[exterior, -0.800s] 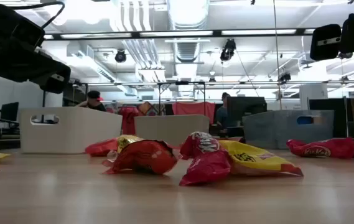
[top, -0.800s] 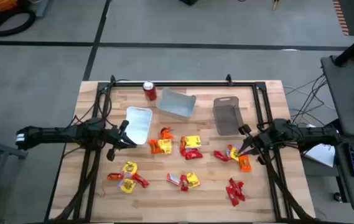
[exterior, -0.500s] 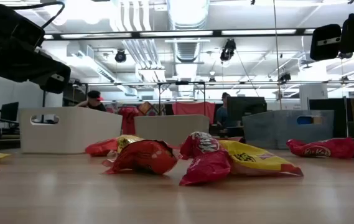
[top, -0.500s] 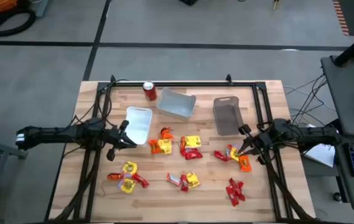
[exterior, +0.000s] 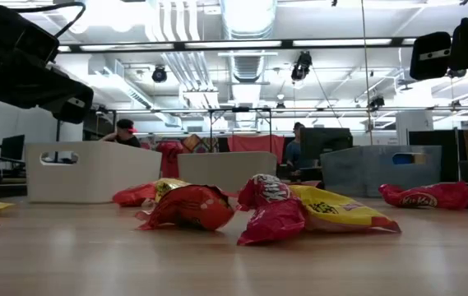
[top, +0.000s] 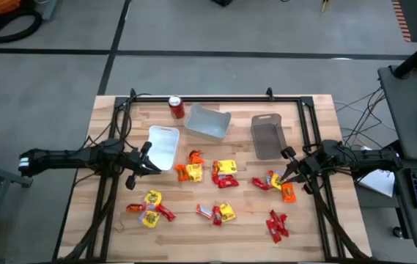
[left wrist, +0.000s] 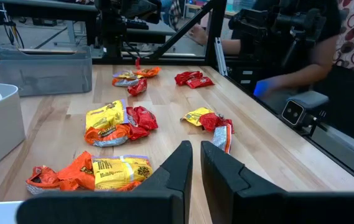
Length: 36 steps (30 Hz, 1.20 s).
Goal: Sort candy
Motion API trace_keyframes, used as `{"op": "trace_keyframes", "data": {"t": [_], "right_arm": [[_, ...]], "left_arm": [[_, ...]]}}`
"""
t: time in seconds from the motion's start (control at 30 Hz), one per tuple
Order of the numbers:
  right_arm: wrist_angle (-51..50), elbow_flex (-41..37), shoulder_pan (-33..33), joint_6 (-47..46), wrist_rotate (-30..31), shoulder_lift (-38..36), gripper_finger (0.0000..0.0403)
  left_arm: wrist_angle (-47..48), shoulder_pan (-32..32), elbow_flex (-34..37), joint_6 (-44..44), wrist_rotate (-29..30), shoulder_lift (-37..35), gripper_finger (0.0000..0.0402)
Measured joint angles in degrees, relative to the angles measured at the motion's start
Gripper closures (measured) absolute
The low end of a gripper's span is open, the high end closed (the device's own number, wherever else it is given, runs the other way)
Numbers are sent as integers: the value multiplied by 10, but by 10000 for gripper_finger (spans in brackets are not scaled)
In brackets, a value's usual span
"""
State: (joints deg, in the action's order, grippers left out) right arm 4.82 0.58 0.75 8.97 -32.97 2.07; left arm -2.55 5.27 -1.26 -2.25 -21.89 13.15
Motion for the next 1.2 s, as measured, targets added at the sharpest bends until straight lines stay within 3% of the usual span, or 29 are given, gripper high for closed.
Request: {"op": "trace_keyframes", "data": {"t": [1.1,1.2], "right_arm": [[0,0,0,0,0,0,360],[-1,0,0,35,10,0,360]], "left_arm": [[0,0,0,0,0,0,383],[0,0,0,0,0,0,383]]}}
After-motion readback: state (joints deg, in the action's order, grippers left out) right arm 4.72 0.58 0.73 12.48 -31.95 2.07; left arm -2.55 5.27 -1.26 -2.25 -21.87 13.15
